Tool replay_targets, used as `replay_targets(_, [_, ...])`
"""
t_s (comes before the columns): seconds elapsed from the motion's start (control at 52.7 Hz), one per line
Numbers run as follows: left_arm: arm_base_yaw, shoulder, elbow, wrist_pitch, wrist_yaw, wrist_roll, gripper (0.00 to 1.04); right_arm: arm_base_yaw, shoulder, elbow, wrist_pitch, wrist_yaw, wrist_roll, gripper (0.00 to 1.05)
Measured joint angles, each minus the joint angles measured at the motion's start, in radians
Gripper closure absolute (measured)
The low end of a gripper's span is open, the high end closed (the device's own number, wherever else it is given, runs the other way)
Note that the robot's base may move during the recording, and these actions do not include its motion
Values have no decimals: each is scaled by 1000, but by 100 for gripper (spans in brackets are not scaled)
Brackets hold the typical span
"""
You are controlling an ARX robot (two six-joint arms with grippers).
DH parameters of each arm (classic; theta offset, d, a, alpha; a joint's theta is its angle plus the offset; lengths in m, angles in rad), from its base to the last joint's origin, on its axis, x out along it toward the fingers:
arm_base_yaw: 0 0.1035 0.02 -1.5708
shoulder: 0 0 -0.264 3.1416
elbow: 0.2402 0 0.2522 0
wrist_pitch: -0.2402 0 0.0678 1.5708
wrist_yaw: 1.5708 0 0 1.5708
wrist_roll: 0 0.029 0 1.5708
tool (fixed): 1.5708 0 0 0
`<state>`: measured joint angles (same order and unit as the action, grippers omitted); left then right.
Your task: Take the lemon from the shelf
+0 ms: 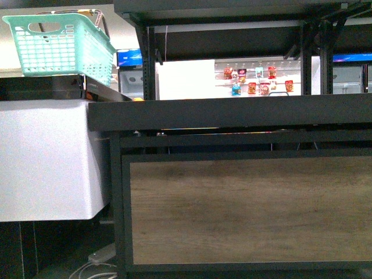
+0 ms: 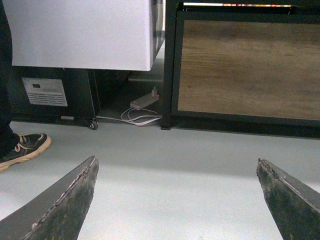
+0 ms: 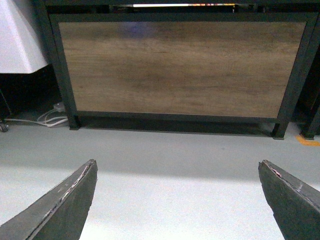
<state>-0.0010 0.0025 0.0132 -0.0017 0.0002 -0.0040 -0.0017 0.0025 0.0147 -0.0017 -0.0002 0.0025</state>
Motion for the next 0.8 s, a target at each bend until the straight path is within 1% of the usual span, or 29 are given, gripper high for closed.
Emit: replay_targets(0.797, [0,0,0,0,0,0,8,0,0,0,0,0,0,8])
